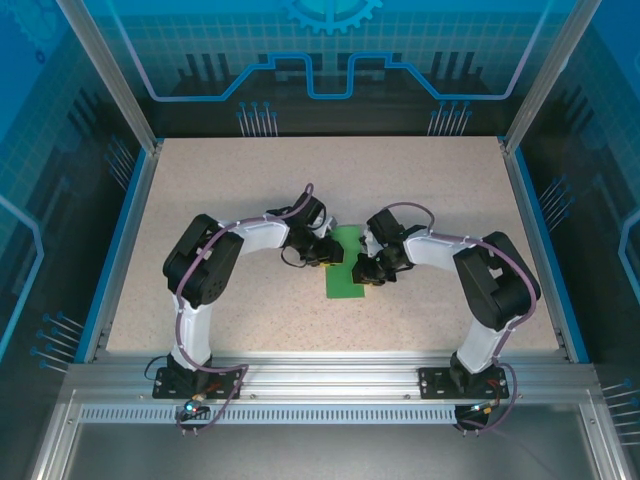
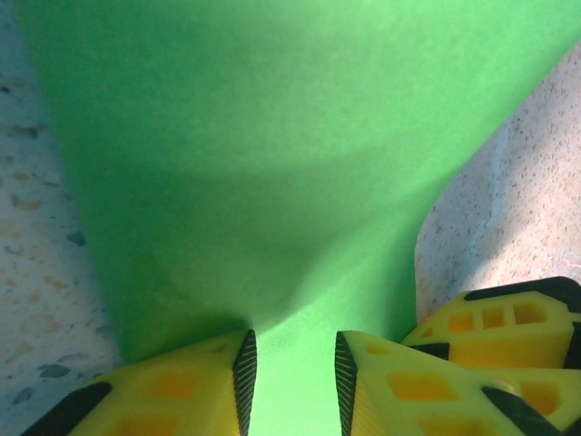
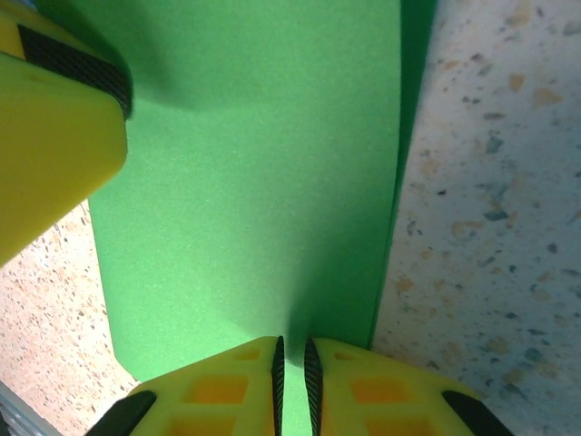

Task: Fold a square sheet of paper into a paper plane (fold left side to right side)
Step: Hold the square sheet of paper at the center of the table, then first fold the square sheet of paper in half at the center of the table.

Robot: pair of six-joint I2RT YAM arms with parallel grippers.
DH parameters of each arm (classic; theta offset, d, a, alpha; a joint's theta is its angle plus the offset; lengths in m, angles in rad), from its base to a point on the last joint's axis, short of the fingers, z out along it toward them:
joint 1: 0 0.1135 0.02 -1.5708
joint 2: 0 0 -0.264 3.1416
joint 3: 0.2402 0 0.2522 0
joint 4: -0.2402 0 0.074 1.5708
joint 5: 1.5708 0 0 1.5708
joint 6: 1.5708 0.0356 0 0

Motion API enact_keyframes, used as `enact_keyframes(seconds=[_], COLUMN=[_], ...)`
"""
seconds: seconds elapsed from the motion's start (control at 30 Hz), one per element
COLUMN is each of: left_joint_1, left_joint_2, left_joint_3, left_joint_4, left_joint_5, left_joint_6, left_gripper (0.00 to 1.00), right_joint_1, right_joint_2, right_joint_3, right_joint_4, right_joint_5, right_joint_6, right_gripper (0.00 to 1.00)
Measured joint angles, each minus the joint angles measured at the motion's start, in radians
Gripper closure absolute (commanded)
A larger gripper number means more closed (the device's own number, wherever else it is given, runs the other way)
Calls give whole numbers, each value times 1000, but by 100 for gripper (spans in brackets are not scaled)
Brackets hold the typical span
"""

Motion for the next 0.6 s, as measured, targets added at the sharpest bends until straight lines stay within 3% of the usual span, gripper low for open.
enact_keyframes(seconds=[0.6], left_joint_1=[5], left_joint_2=[57], left_joint_3=[57], left_joint_4=[31], left_joint_5=[-22], left_joint_6=[4], left_gripper=[75], right_joint_1=[2], right_joint_2=[0], right_joint_3=[-1], right_joint_4=[-4], right_joint_5=[18], right_joint_6=[-3], right_gripper=[83])
